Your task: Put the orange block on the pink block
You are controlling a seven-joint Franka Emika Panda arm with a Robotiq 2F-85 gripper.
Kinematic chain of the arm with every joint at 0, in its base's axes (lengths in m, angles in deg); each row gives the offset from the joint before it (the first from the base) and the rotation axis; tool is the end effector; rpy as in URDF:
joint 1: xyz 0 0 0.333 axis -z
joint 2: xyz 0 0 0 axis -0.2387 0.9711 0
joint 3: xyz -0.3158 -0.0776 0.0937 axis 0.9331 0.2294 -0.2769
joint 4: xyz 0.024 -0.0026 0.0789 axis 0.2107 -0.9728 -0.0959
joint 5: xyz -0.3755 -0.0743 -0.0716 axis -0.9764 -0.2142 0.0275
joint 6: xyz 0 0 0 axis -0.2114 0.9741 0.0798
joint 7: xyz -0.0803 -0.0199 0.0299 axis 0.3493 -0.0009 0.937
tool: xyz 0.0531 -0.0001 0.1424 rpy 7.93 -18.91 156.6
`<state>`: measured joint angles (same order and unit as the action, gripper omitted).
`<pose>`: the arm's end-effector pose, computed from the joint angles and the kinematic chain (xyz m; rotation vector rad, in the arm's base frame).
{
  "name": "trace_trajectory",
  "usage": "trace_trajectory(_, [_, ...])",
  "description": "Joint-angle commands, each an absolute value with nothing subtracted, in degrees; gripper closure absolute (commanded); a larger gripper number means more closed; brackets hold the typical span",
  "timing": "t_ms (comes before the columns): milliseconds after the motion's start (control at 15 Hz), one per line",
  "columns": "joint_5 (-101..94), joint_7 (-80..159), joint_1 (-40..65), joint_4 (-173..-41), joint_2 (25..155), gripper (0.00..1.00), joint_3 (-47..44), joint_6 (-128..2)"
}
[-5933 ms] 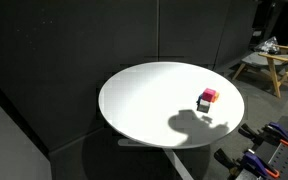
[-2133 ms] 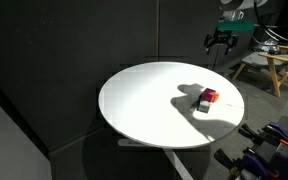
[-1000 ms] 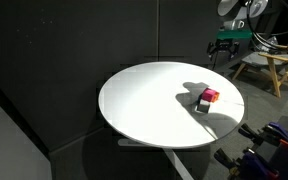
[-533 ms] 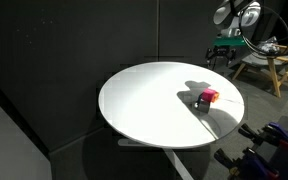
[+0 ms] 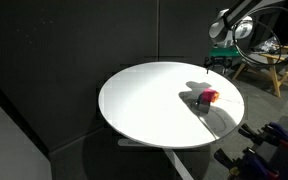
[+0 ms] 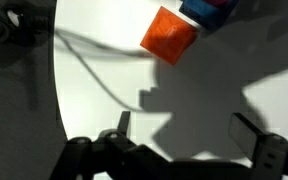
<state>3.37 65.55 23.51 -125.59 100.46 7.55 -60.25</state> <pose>0.5705 -0.2342 0.2207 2.7315 -1.4313 -0.1257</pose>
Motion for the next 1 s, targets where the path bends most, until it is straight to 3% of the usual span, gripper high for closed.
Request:
trace_trajectory(0, [3.7,67.3,22.5,-125.1,102.6,0.0,8.6,-62.1])
trace_trajectory(933, [3.4,73.7,19.5,-130.3,103.0,0.0,9.8,-66.2])
